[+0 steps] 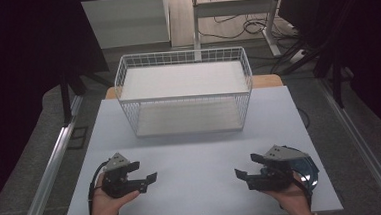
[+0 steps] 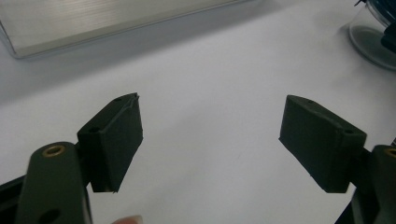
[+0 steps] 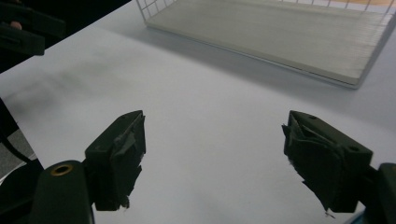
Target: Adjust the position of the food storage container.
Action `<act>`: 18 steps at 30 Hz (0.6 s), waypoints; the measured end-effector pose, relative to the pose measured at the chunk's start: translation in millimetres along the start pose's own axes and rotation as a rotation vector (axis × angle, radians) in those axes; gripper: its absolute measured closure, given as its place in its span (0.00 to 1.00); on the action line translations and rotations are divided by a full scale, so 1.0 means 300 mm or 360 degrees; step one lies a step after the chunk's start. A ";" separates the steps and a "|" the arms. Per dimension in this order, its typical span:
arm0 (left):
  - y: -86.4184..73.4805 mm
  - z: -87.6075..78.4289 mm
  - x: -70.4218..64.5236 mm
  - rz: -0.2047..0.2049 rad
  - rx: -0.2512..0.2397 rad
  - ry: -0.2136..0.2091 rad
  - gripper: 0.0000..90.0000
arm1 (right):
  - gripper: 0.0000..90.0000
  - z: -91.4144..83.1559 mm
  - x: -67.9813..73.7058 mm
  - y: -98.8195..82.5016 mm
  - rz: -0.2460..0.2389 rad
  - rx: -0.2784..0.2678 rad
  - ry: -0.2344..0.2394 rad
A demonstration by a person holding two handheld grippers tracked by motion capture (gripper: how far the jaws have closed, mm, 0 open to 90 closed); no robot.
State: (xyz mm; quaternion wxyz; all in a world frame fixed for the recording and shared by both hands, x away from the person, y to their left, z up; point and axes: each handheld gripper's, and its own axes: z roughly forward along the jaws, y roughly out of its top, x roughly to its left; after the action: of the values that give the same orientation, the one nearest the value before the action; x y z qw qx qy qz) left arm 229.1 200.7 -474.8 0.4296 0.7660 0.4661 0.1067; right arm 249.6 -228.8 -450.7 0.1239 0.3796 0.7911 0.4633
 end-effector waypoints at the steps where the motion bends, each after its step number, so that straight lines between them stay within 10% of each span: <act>1: -0.002 0.002 0.002 0.0000 0.0006 0.0000 0.23 | 0.24 0.000 0.000 0.000 0.0000 0.0000 0.0000; 18: -0.004 -0.002 -0.001 0.0009 0.0003 0.0002 0.23 | 0.33 -0.059 -0.042 -0.001 0.0024 0.0027 -0.0060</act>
State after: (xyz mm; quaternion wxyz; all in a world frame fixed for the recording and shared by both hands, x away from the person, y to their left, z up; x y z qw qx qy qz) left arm 228.0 201.1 -475.3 0.4282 0.7677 0.4644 0.1079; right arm 248.3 -249.2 -443.5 0.1320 0.3955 0.7896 0.4502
